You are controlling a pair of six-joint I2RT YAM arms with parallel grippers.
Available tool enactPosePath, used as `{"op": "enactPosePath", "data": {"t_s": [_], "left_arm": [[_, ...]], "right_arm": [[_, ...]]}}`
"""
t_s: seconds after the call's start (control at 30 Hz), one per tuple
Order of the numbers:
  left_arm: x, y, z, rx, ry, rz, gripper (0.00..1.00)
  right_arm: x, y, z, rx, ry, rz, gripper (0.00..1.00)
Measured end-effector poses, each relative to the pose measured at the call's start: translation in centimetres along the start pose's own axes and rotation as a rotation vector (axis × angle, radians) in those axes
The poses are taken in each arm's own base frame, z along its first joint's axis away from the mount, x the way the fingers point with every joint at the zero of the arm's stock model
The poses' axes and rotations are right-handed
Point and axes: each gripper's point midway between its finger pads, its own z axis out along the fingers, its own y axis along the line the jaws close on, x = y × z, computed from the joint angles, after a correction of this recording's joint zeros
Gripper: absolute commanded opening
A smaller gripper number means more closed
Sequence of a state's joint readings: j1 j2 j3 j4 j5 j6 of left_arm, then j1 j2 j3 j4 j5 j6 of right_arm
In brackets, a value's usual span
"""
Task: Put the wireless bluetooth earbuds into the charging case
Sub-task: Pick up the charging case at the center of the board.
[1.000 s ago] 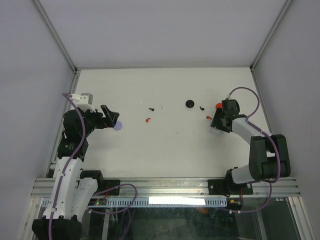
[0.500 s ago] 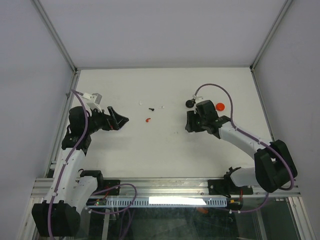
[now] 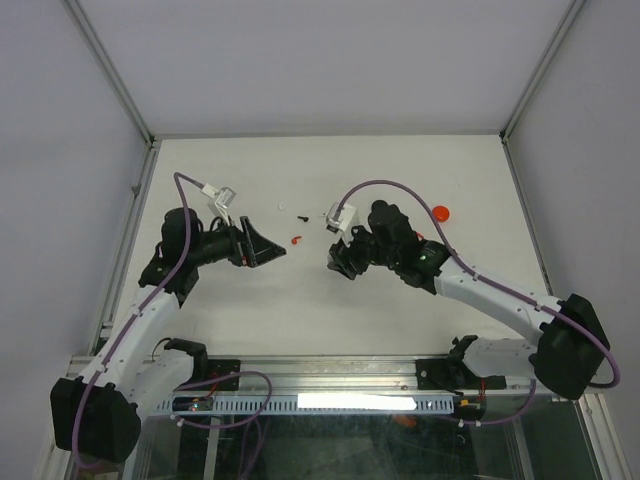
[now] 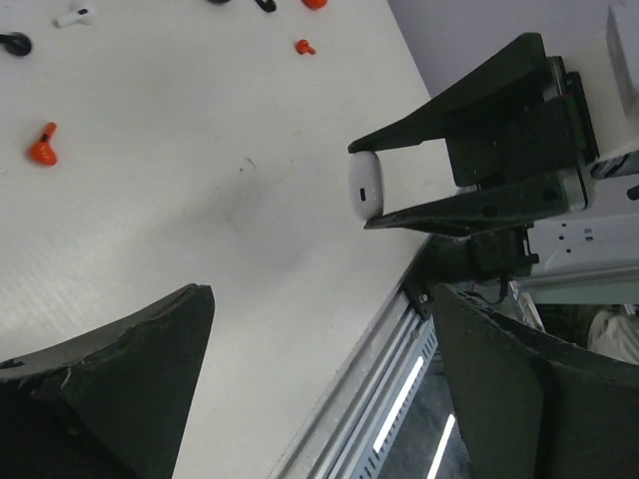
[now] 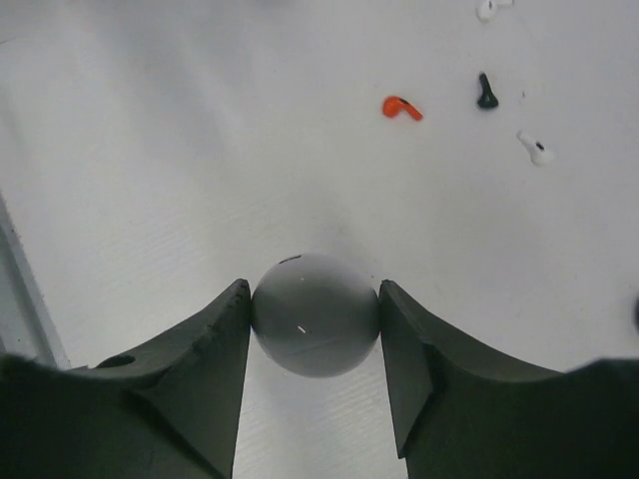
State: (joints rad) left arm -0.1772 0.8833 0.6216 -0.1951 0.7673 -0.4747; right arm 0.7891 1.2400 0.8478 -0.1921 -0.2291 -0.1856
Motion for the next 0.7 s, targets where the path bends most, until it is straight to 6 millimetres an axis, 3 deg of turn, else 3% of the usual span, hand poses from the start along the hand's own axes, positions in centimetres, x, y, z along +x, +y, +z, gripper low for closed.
{"op": "enactPosePath", "data": {"t_s": [0.27,0.7], "left_arm": [[0.9,-2.5,1.8,0.107,0.056,-0.030,0.84],[3.5,-4.7,3.9,0.204,0.159,-0.066,0.68]], "right_arm": [[-2.8,3.8,-1.1,-0.163,-0.115,-0.329,0.45],[-5.5,7.1,-1.1,-0.279,-0.172,-0.646,0.46]]}}
